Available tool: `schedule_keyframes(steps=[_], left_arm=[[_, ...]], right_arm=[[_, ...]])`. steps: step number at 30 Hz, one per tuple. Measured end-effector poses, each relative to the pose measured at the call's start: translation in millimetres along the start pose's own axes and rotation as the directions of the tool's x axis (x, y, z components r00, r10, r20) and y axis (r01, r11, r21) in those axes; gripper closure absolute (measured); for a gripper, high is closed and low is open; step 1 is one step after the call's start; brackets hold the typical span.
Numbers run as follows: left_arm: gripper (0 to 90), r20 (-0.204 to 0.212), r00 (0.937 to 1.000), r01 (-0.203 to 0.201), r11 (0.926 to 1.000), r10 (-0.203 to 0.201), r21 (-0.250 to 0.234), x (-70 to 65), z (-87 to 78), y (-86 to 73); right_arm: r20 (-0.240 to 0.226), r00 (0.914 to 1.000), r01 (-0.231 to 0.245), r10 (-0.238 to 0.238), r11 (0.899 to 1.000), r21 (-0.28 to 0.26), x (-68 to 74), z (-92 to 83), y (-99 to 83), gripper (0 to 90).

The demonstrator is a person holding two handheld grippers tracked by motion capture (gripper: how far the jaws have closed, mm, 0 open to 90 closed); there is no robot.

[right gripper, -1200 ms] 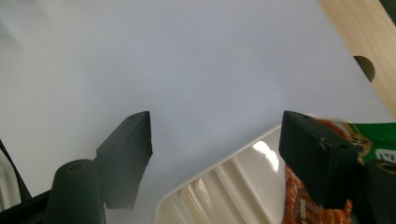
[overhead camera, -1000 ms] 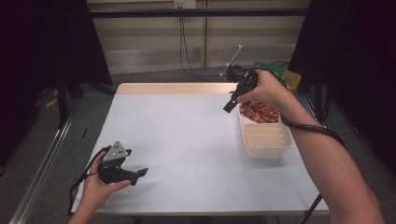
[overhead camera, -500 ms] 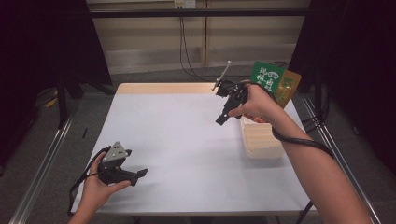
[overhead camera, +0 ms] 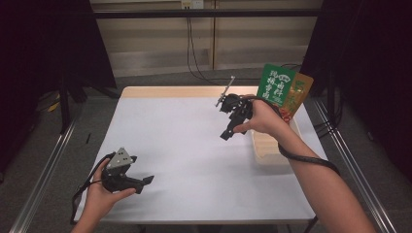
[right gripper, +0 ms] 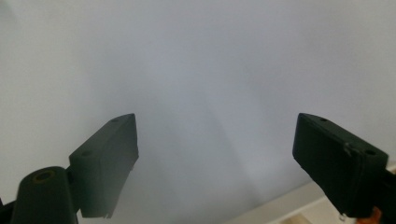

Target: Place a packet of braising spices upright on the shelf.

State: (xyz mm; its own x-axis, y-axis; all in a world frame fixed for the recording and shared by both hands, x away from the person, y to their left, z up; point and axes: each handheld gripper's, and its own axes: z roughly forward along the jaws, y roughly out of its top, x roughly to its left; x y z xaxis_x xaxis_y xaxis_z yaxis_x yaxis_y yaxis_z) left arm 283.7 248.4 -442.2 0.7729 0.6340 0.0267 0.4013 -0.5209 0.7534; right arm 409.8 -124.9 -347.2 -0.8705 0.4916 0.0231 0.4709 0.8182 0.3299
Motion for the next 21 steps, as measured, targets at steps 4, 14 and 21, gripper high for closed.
schedule_keyframes(steps=[4, 14, 21], left_arm=[[7.5, 0.002, 1.0000, 0.008, 1.0000, -0.008, -0.001, -0.7, 0.6, -0.1], [7.4, 0.003, 0.9999, 0.013, 0.9999, -0.013, 0.003, -1.7, 1.0, 0.0], [7.4, 0.011, 0.9998, 0.017, 0.9998, -0.017, -0.007, -2.1, 2.1, -0.7]], right_arm=[[-0.018, 0.9997, 0.013, -0.013, 1.000, 0.004, 8.4, 11.6, -2.8, 14.1], [-0.048, 0.9985, 0.026, -0.026, 1.000, 0.001, 22.5, 36.2, -11.7, 13.5], [-0.047, 0.9985, 0.025, -0.026, 1.000, -0.016, 30.8, 47.8, -18.3, 13.6]])
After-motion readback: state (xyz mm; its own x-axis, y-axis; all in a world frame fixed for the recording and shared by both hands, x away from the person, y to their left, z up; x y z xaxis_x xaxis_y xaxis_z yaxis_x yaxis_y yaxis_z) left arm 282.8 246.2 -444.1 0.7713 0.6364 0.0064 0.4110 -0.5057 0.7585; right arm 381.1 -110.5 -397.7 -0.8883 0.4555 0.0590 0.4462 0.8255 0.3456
